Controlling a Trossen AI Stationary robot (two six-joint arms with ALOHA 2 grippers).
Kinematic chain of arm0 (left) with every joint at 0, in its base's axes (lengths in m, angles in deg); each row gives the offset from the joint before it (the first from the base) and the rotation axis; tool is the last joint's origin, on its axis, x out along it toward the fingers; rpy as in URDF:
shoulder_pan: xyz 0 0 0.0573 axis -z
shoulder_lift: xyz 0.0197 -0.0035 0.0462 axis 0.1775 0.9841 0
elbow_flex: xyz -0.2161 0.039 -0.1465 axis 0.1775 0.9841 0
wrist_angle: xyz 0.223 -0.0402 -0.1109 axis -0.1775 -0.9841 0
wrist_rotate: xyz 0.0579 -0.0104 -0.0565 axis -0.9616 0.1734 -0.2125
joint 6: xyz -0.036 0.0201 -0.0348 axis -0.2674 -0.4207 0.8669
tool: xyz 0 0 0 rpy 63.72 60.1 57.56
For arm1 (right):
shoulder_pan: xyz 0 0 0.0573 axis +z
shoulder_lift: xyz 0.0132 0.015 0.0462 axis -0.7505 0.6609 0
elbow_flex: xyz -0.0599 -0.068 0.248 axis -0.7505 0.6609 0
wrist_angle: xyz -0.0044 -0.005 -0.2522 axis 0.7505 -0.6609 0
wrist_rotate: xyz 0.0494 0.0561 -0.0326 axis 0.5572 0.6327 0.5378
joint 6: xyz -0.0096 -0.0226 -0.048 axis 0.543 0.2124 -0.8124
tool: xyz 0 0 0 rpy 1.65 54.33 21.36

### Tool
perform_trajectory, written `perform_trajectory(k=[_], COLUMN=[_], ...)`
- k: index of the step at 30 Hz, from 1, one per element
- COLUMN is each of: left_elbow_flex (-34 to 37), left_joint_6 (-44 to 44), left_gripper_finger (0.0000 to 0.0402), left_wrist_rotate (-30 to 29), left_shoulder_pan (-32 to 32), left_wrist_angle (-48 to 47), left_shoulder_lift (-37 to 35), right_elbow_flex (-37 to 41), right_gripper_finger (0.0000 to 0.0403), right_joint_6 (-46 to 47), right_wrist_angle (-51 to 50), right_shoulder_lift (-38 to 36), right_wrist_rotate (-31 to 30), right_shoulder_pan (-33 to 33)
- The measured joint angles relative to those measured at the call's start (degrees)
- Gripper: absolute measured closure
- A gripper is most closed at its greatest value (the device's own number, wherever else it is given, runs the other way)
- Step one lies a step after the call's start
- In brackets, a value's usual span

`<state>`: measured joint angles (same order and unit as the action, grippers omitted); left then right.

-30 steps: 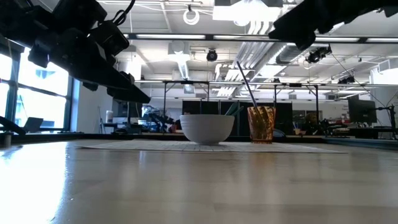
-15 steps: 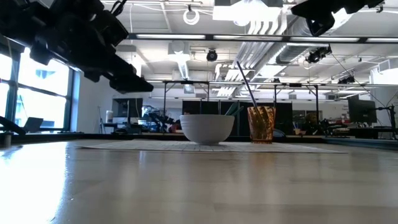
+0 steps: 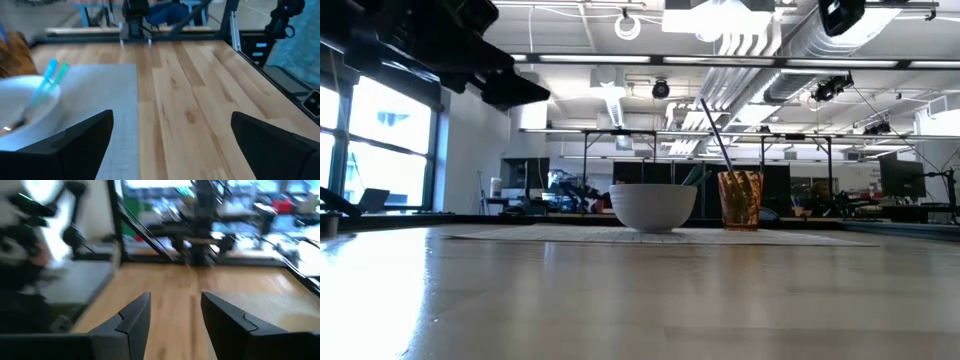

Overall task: Pick & Place Utensil
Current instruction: Return to Home Position

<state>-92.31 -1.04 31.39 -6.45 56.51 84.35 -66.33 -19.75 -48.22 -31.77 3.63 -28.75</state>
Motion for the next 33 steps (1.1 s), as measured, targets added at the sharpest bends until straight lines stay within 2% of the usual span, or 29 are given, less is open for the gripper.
perform_trajectory(k=[5,8,14,18,21,26,29,33], left_elbow_flex=[0.0,0.0,0.0,0.42,2.49,8.36,11.04,11.89], left_joint_6=[-2.53,-2.79,-3.07,-3.77,-4.08,-2.9,-2.72,-1.72], left_gripper_finger=[0.0002,0.0002,0.0002,0.0002,0.0002,0.0002,0.0002,0.0002], left_wrist_rotate=[-0.46,-0.47,-0.47,-0.49,-0.51,-0.51,-1.39,-4.67], left_shoulder_pan=[0.0,0.0,0.0,0.0,0.0,0.0,0.0,0.0], left_wrist_angle=[-3.96,-6.75,-10.61,-10.99,-10.72,-6.77,-7.23,-10.76], left_shoulder_lift=[-5.75,-8.14,-11.59,-13.55,-15.86,-20.92,-24.92,-31.07], right_elbow_flex=[0.0,0.0,0.0,0.0,0.0,0.03,2.61,9.9], right_gripper_finger=[0.0235,0.0235,0.0235,0.0234,0.0235,0.0234,0.0234,0.0235], right_joint_6=[-0.3,-0.67,-3.24,-3.17,-3.11,-3.47,-3.57,-3.25], right_wrist_angle=[0.39,-0.46,-4.45,-5.1,-5.35,-7.56,-5.56,-1.06], right_shoulder_lift=[-5.94,-8.57,-12.12,-14.02,-15.76,-19.04,-21.13,-24.83], right_wrist_rotate=[14.43,19.39,18.55,22.31,25.78,26.17,26.39,25.86], right_shoulder_pan=[-5.34,-8.93,-13.79,-16.05,-17.25,-18.08,-18.1,-18.1])
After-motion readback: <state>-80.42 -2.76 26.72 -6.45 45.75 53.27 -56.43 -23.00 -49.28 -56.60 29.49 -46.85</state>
